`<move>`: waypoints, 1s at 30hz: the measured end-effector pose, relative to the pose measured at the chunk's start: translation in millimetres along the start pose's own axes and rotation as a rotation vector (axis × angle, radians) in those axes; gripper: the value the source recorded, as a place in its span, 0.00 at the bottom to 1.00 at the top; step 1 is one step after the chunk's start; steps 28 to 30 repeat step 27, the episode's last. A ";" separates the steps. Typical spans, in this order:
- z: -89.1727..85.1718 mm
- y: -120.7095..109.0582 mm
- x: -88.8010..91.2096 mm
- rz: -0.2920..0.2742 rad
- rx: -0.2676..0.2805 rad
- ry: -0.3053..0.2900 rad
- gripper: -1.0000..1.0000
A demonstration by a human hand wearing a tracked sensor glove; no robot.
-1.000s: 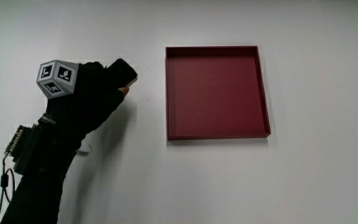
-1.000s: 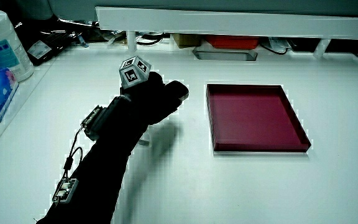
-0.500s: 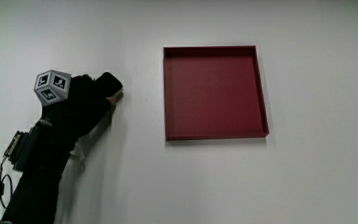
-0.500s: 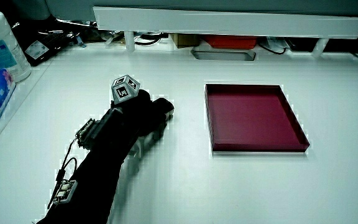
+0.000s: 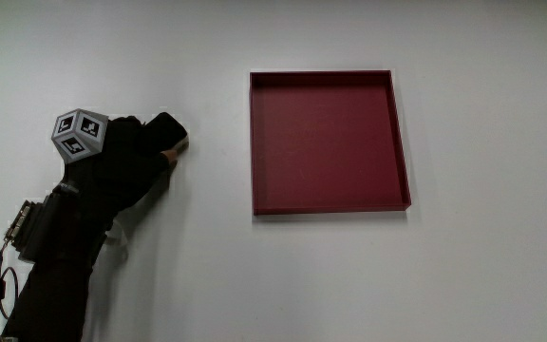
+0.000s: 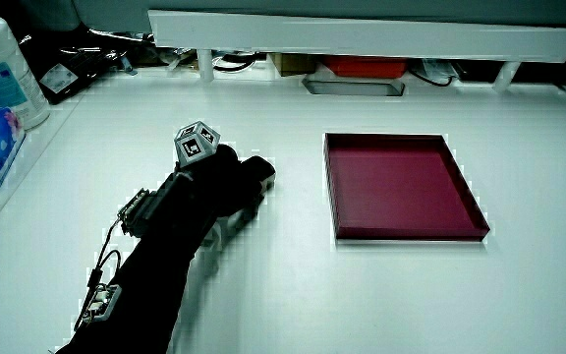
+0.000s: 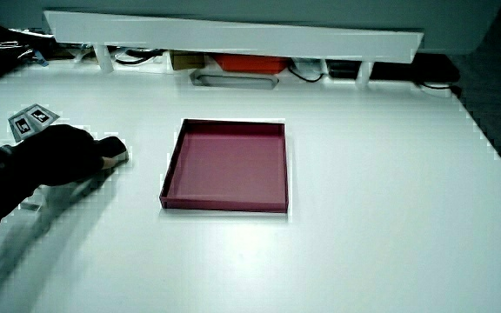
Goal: Place eraser
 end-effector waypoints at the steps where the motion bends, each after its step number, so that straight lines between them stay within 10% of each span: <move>1: -1.3 1.1 -1.8 0.005 -0.009 -0.003 0.37; 14: 15.3 -31.2 2.6 -0.009 -0.008 -0.023 0.09; 20: 36.6 -84.7 30.2 -0.118 -0.085 0.026 0.00; 25: 34.4 -124.8 56.1 -0.305 -0.098 0.220 0.00; 27: 20.8 -129.1 52.4 -0.469 -0.107 0.233 0.00; 30: 20.8 -129.1 52.4 -0.469 -0.107 0.233 0.00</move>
